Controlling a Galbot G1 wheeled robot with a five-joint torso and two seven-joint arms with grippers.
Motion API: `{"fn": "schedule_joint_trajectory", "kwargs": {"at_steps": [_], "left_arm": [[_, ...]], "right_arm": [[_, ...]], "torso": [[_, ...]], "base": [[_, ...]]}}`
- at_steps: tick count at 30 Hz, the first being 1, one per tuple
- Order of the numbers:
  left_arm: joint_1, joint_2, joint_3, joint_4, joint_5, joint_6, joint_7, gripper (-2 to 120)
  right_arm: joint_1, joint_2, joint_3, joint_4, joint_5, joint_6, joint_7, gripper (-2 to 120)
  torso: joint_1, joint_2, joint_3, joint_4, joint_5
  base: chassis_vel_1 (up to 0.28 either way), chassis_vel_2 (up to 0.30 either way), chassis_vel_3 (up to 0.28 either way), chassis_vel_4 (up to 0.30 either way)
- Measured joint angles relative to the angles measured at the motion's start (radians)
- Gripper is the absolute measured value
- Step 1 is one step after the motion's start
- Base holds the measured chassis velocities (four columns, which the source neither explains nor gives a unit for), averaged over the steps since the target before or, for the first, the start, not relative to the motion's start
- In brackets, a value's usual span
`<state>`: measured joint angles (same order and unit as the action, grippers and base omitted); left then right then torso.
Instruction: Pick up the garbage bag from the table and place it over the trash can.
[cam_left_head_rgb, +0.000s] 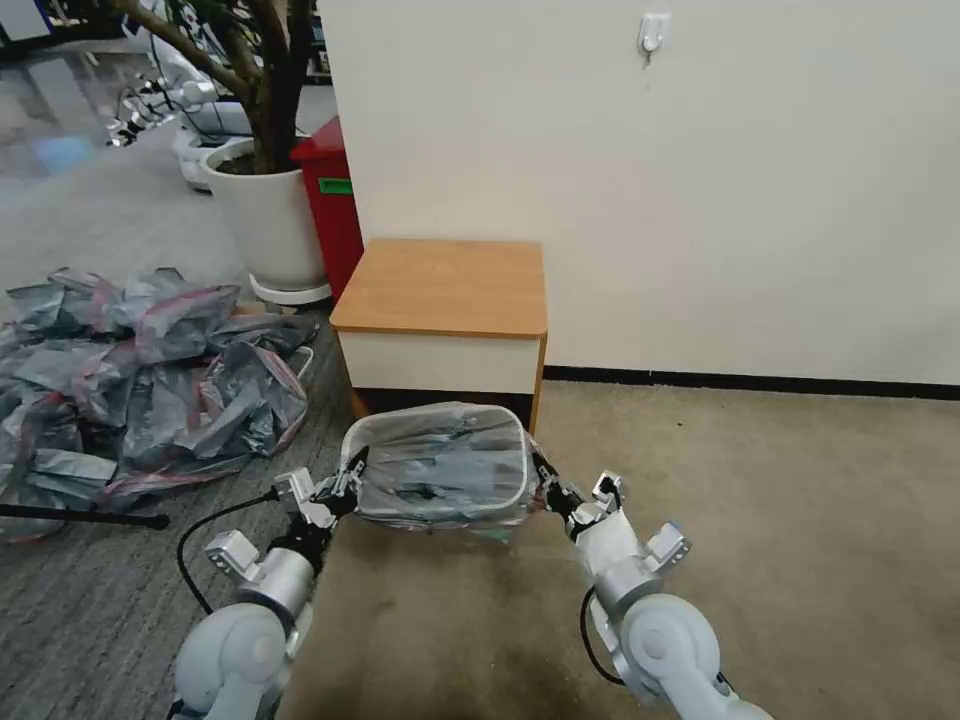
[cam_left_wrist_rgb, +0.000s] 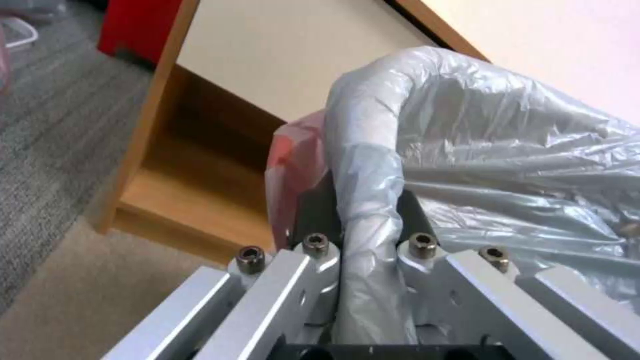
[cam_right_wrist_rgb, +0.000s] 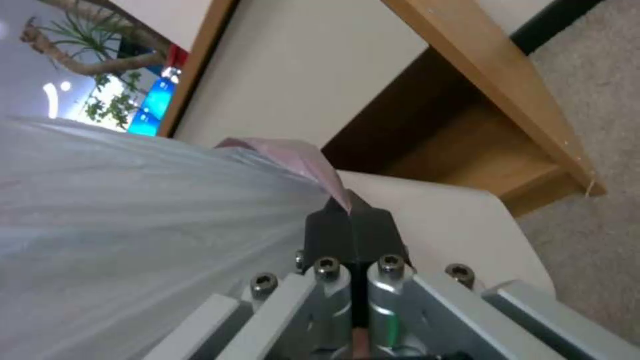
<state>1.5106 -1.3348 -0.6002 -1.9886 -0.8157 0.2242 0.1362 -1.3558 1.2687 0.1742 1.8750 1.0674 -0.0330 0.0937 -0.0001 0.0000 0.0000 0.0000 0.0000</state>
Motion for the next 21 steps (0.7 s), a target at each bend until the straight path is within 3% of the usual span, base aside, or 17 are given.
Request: {"fn": "schedule_joint_trajectory", "kwargs": {"at_steps": [21], "left_arm": [[0.006, -0.001, 0.011, -0.008, -0.015, 0.011, 0.000, 5]], "right_arm": [[0.064, 0.043, -0.024, -0.126, -0.075, 0.025, -0.001, 0]], "torso": [[0.000, 0.000, 0.000, 0.0000, 0.0000]], "base": [[0.000, 0.000, 0.000, 0.000]]}}
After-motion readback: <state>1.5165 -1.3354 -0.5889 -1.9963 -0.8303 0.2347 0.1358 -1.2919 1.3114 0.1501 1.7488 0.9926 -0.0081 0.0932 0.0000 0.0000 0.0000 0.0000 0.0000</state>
